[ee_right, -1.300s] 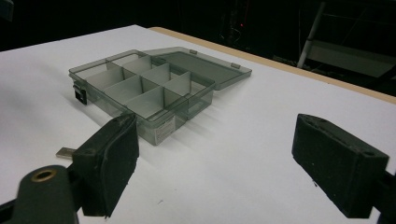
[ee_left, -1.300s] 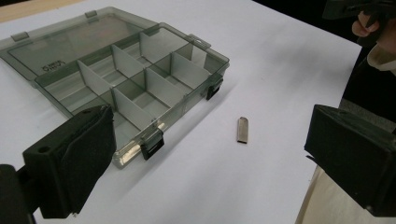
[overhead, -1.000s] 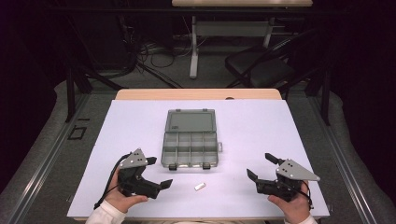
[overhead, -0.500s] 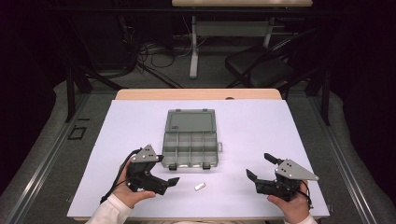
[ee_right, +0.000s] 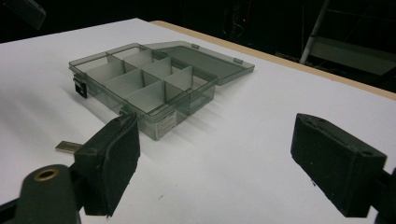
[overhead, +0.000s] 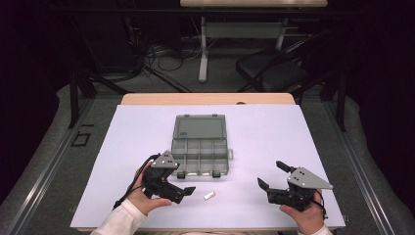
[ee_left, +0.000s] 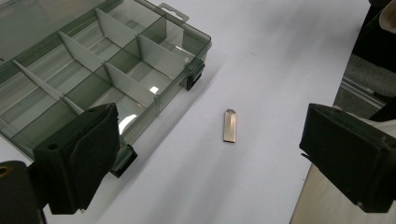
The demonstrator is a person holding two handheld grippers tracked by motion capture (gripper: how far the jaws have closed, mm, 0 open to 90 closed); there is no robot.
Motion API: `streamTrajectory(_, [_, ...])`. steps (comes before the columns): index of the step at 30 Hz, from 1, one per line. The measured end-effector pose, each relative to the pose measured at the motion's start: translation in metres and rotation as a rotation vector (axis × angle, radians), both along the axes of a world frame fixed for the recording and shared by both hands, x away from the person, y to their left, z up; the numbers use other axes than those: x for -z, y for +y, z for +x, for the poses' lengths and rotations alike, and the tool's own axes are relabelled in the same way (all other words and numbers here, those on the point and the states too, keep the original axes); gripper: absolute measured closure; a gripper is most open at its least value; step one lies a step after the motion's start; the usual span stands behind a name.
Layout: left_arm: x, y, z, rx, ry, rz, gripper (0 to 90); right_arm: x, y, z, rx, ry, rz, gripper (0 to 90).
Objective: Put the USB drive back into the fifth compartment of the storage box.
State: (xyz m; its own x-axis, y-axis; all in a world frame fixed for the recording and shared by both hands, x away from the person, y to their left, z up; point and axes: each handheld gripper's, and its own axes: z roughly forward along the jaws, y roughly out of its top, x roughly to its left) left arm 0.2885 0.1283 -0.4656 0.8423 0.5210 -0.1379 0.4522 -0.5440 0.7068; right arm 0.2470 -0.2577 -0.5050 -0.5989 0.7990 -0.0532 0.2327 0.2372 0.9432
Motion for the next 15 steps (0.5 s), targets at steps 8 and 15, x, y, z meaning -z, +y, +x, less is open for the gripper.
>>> streamTrajectory(8, [0.002,-0.010,0.003,0.000,0.002,0.041,9.0,0.000,0.000,0.000,-0.004,0.004,-0.011,15.6])
streamTrajectory(15, [0.004,-0.020,0.004,0.011,0.004,0.101,10.8,0.001,0.001,0.000,-0.007,0.005,-0.017,15.6])
